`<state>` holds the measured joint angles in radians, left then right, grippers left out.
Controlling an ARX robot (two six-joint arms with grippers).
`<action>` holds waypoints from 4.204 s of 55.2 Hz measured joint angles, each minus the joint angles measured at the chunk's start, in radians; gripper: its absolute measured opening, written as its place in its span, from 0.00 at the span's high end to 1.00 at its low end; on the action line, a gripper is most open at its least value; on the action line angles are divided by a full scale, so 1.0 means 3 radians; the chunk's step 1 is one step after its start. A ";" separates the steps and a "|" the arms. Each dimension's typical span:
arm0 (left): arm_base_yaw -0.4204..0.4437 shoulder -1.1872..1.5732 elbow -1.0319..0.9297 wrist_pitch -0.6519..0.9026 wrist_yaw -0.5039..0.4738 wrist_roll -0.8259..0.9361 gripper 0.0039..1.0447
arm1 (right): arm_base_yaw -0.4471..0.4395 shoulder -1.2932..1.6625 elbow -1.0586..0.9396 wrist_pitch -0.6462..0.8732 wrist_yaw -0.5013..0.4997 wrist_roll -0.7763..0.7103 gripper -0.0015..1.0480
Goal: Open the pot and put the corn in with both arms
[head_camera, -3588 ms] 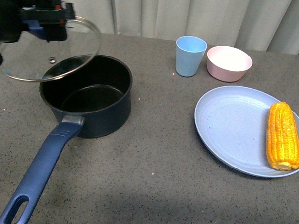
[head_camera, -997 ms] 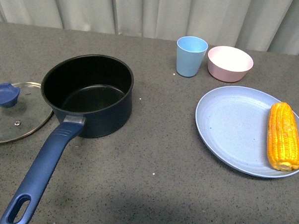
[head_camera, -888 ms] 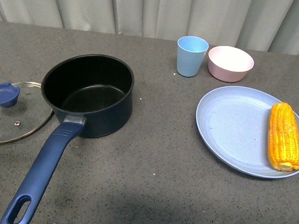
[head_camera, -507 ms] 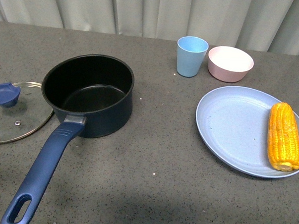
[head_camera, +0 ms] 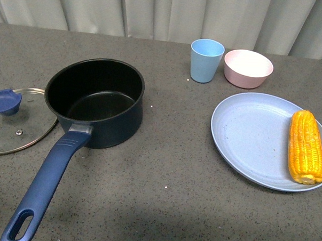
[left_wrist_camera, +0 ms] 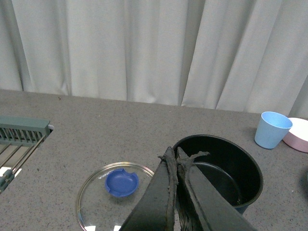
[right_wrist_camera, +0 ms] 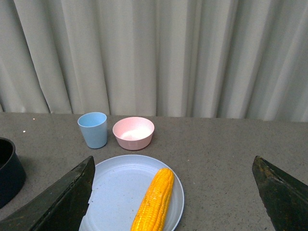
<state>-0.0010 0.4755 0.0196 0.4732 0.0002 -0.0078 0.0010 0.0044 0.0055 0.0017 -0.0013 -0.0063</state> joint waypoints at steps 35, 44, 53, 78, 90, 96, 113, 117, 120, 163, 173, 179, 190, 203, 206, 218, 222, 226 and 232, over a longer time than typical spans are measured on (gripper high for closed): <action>0.0000 -0.0810 0.0000 -0.0790 0.0000 0.0000 0.96 | 0.0000 0.0000 0.0000 0.0000 0.0000 0.0000 0.09; 0.0000 -0.0947 0.0000 -0.0928 0.0000 0.0001 0.96 | -0.0001 0.0000 0.0000 0.0000 0.0000 0.0000 0.09; 0.0000 -0.1448 0.0000 -0.1525 0.0000 0.0001 0.96 | 0.0000 0.0000 0.0000 0.0000 0.0000 0.0000 0.09; 0.0000 -0.1570 0.0000 -0.1570 0.0001 0.0001 0.50 | 0.0000 0.0000 0.0000 0.0000 0.0000 0.0000 0.09; 0.0000 -0.1570 0.0000 -0.1570 0.0001 0.0000 0.11 | -0.0010 0.0027 0.0014 -0.0056 -0.0041 -0.0025 0.09; 0.0000 -0.1572 0.0000 -0.1570 0.0001 0.0008 0.06 | -0.0038 0.0629 0.0249 -0.0306 -0.0270 -0.0172 0.09; 0.0000 -0.1572 0.0000 -0.1570 0.0000 0.0009 0.06 | 0.0345 0.4265 0.1445 0.0726 0.0198 -0.0046 0.09; 0.0000 -0.1572 0.0000 -0.1570 0.0000 0.0009 0.06 | 0.0389 0.4765 0.1696 0.0641 0.0295 0.0079 0.09; 0.0000 -0.1572 0.0000 -0.1570 0.0000 0.0009 0.06 | 0.0411 0.5056 0.1869 0.0567 0.0394 0.0201 0.09; 0.0000 -0.1572 0.0000 -0.1570 0.0001 0.0009 0.06 | 0.0496 0.6636 0.2749 0.0261 0.0743 0.1162 0.23; 0.0000 -0.1572 0.0000 -0.1570 0.0001 0.0010 0.06 | 0.0501 0.6655 0.2759 0.0278 0.0720 0.1197 0.53; 0.0000 -0.1572 0.0000 -0.1570 0.0000 0.0010 0.06 | 0.0501 0.6649 0.2759 0.0285 0.0699 0.1197 0.64; 0.0000 -0.1572 0.0000 -0.1570 0.0000 0.0010 0.06 | 0.0533 0.6475 0.2684 0.0352 0.0604 0.1139 0.75; 0.0000 -0.1572 0.0000 -0.1570 0.0001 0.0010 0.06 | 0.0947 0.5989 0.2898 0.0184 -0.0788 0.1466 0.80; 0.0000 -0.1572 0.0000 -0.1570 0.0000 0.0010 0.06 | 0.1114 0.6045 0.3077 0.0219 -0.1020 0.1598 0.81; 0.0000 -0.1572 0.0000 -0.1570 0.0000 0.0010 0.06 | 0.1517 0.6377 0.3616 0.0277 -0.1213 0.1890 0.83; 0.0000 -0.1572 0.0000 -0.1570 0.0001 0.0010 0.06 | 0.1639 0.6531 0.3821 0.0251 -0.1175 0.1943 0.83; 0.0000 -0.1572 0.0000 -0.1570 0.0000 0.0010 0.06 | 0.1726 0.6654 0.3980 0.0248 -0.1174 0.2004 0.83; 0.0000 -0.1572 0.0000 -0.1570 0.0000 0.0010 0.06 | 0.1877 0.6831 0.4211 0.0226 -0.1132 0.2041 0.83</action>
<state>-0.0010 0.0040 0.0196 0.0021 0.0002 -0.0048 0.5640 2.0537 1.2690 0.0696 -0.3408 0.6060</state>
